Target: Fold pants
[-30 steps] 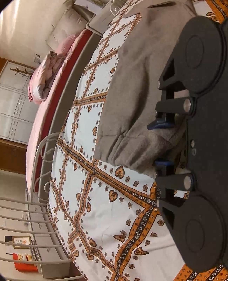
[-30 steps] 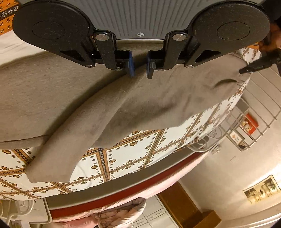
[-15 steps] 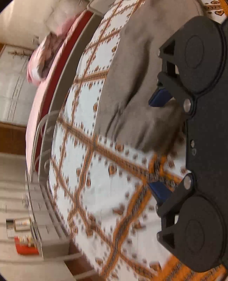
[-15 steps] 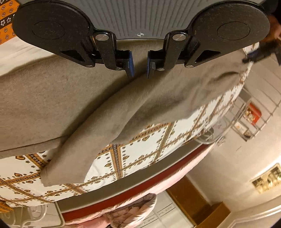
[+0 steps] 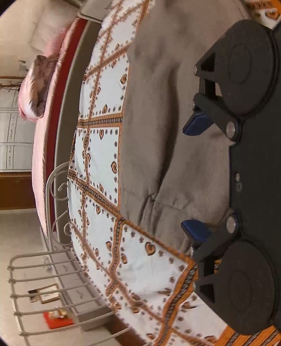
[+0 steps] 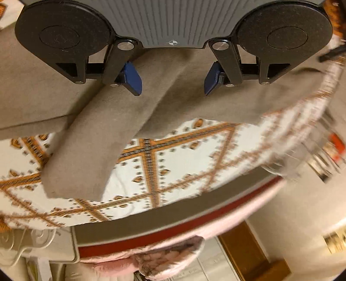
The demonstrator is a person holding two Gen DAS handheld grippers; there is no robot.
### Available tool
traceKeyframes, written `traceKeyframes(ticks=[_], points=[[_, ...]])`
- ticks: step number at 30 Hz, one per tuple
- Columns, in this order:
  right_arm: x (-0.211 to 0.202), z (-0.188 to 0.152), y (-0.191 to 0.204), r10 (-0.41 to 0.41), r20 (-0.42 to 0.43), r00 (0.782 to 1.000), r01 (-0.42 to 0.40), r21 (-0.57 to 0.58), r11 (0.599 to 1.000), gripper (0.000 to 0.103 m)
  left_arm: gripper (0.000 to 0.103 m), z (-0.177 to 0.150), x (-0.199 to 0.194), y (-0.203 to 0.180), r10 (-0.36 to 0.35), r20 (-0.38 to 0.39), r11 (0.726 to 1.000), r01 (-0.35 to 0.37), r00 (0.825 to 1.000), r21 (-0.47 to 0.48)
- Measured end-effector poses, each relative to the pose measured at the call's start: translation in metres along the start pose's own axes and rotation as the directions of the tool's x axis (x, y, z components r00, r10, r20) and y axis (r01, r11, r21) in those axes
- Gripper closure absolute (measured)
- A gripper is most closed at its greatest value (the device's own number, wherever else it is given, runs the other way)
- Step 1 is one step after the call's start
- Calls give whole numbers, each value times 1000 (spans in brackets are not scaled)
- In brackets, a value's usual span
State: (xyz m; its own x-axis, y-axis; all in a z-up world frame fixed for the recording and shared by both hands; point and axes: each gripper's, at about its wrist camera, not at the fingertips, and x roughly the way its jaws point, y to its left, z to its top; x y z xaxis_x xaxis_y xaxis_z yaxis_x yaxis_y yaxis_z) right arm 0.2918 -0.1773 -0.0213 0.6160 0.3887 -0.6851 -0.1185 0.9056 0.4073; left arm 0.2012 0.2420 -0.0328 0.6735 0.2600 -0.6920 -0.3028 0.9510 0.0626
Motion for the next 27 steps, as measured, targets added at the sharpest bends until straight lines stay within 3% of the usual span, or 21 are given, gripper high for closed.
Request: traceKeyframes(ticks=[2, 5, 7, 8, 12, 15, 18, 20, 22, 23, 24, 26, 27], points=[[11, 1, 2, -28, -38, 999, 28, -18, 999, 50, 23, 0, 5, 6, -2, -3, 1000, 2, 1000, -19], [31, -1, 5, -137, -75, 988, 131, -77, 988, 62, 21, -4, 7, 3, 0, -13, 1000, 0, 1000, 8], [39, -3, 0, -172, -101, 980, 163, -93, 982, 95, 17, -6, 8, 1, -3, -16, 999, 4, 1000, 42], [39, -5, -3, -185, -106, 977, 176, -93, 980, 102, 17, -7, 8, 0, -1, -19, 998, 3, 1000, 58], [11, -27, -19, -161, -81, 984, 154, -79, 985, 102, 17, -10, 8, 2, -13, -19, 998, 14, 1000, 59], [-10, -48, -34, -128, -60, 990, 124, -65, 990, 102, 17, -6, 5, 8, -30, -11, 1000, 30, 999, -3], [-19, -42, -36, -91, -13, 996, 91, 6, 996, 102, 18, -2, 4, 17, -26, -1, 995, 26, 1000, -98], [-15, -29, -27, -93, 8, 996, 93, 1, 996, 101, 18, -2, 5, 20, 1, -8, 994, -2, 1000, -111], [-7, -17, -15, -108, 16, 994, 108, -24, 994, 100, 18, -2, 6, 22, 8, -12, 994, -9, 1000, -111], [-1, -11, -9, -131, 13, 991, 132, -42, 990, 90, 17, -3, 7, 22, 11, -16, 994, -12, 1000, -104], [6, -7, -3, -146, 7, 989, 147, -58, 987, 66, 18, -4, 8, 21, 21, -24, 996, -23, 999, -83], [16, -1, 8, -177, 21, 984, 178, -100, 979, 38, 17, -5, 9, 18, 34, -30, 998, -35, 999, -45], [21, 1, 13, -200, 28, 979, 202, -123, 972, 38, 17, -6, 9, 18, 33, -31, 999, -34, 999, -34]])
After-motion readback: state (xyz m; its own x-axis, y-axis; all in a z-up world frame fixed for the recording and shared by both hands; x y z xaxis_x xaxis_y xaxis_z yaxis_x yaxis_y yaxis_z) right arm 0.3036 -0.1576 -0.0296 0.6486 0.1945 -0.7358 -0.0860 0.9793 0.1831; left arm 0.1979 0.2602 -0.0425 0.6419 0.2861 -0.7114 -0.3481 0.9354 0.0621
